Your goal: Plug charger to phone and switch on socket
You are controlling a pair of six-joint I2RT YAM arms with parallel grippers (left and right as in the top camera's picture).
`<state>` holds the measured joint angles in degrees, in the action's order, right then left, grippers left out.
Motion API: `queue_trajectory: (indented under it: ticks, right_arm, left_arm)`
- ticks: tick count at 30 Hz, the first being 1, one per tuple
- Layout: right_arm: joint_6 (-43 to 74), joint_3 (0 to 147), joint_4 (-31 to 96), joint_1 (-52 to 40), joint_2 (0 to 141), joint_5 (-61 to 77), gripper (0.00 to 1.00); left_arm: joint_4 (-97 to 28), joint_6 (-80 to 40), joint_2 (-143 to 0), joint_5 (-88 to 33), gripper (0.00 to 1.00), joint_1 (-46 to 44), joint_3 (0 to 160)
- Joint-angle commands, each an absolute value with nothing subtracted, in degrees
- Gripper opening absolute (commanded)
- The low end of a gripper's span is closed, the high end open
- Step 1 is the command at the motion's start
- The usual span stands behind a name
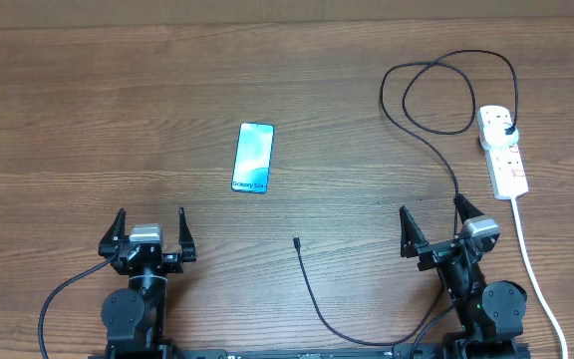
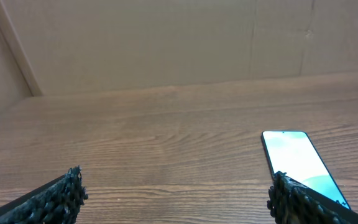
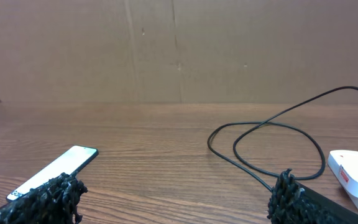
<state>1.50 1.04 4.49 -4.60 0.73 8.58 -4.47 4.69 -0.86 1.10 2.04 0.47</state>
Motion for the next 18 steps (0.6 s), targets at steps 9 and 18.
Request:
queue_trajectory:
  ticks: [9, 18]
  right_arm:
    - [1.7, 0.4, 4.2, -4.7, 0.2, 8.4, 1.0]
    - [1.7, 0.4, 4.2, -5.6, 0.4, 8.4, 1.0]
  left_arm:
    - [-4.4, 5.6, -0.3, 0.8, 1.0, 2.6, 0.3]
    - [-4.4, 5.6, -0.3, 0.8, 0.99, 2.6, 0.3]
